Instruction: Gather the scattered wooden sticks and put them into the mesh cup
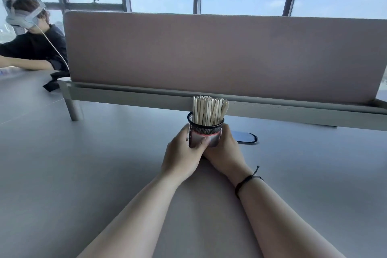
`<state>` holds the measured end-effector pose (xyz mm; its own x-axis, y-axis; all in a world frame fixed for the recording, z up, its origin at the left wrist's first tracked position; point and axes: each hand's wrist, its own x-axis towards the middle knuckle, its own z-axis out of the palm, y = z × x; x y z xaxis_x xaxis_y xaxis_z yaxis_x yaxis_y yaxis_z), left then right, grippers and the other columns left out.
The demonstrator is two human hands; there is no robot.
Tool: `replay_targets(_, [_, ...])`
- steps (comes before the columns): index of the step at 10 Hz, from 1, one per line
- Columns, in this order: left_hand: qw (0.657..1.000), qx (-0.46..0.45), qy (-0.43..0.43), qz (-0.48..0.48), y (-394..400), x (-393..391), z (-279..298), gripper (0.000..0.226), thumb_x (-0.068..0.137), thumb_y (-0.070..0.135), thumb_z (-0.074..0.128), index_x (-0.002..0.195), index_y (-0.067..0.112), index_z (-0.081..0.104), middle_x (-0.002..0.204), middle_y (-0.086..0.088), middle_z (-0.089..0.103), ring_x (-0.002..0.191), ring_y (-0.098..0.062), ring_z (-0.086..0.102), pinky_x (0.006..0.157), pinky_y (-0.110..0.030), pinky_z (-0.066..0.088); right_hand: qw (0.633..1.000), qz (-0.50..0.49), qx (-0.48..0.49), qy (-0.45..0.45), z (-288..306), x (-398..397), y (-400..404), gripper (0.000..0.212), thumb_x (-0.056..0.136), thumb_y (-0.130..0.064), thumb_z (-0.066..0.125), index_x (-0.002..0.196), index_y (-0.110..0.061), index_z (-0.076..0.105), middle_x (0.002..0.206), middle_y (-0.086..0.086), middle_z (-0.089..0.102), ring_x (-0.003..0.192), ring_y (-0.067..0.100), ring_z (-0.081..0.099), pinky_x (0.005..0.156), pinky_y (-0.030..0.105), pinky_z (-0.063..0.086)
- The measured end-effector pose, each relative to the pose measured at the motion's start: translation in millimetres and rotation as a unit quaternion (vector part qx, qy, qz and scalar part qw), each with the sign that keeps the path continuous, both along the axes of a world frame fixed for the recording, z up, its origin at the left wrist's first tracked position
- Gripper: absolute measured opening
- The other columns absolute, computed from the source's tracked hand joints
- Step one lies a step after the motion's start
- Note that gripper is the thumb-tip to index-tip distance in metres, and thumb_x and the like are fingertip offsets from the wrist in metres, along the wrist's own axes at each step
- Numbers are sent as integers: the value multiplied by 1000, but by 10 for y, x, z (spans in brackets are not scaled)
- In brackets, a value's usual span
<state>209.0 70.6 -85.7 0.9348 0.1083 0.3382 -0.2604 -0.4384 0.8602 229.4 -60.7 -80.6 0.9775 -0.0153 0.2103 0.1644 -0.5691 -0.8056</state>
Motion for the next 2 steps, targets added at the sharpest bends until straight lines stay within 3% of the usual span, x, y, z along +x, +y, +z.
replay_targets(1, [999,-17,16,23,-13,-26,86,55,77,64,71,125,38,59,122,20,67,111,-3,59,97,-35,52,1000,-12,12,-2,62,-66,-11,90,69,-52,74,143,-28,28,123,-8,62,117,17,60,85,35,47])
replay_targets(2, [998,-19,29,52,-6,-111,69,70,79,54,76,139,27,51,129,16,56,117,-10,57,100,-36,50,999,-30,25,2,30,-230,-50,108,67,-56,77,152,-23,19,127,-5,56,124,17,55,89,32,43])
